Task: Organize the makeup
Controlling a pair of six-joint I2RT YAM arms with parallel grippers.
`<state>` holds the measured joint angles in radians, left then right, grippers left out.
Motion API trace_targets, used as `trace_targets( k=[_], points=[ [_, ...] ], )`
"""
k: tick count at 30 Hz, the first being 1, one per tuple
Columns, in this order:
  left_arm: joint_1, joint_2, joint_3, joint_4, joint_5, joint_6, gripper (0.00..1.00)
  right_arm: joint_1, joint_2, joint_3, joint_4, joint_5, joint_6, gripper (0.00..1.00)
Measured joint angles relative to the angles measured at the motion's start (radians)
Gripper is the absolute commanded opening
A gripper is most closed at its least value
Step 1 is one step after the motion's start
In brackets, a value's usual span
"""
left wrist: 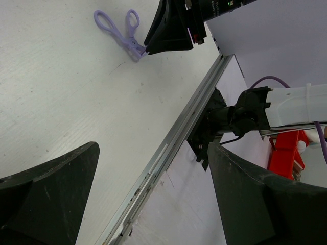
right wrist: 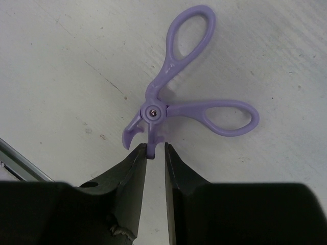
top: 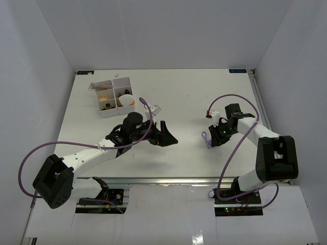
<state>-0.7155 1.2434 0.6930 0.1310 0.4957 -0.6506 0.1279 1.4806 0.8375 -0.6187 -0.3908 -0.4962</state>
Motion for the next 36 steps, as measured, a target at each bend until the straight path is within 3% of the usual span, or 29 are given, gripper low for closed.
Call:
trace_targets(
  k=[16,29,36],
  points=[
    [0.0,0.035,0.0,0.037,0.019,-0.029,0.98,0.01,0.012,0.0,0.018,0.002,0.017,0.12],
    [0.0,0.078,0.0,0.083,0.04,-0.064,0.98,0.01,-0.093,0.0,0.016,-0.002,-0.001,0.09],
    [0.0,0.209,0.037,0.131,0.043,-0.111,0.97,0.018,-0.181,0.0,0.007,-0.07,-0.054,0.09]
  ],
)
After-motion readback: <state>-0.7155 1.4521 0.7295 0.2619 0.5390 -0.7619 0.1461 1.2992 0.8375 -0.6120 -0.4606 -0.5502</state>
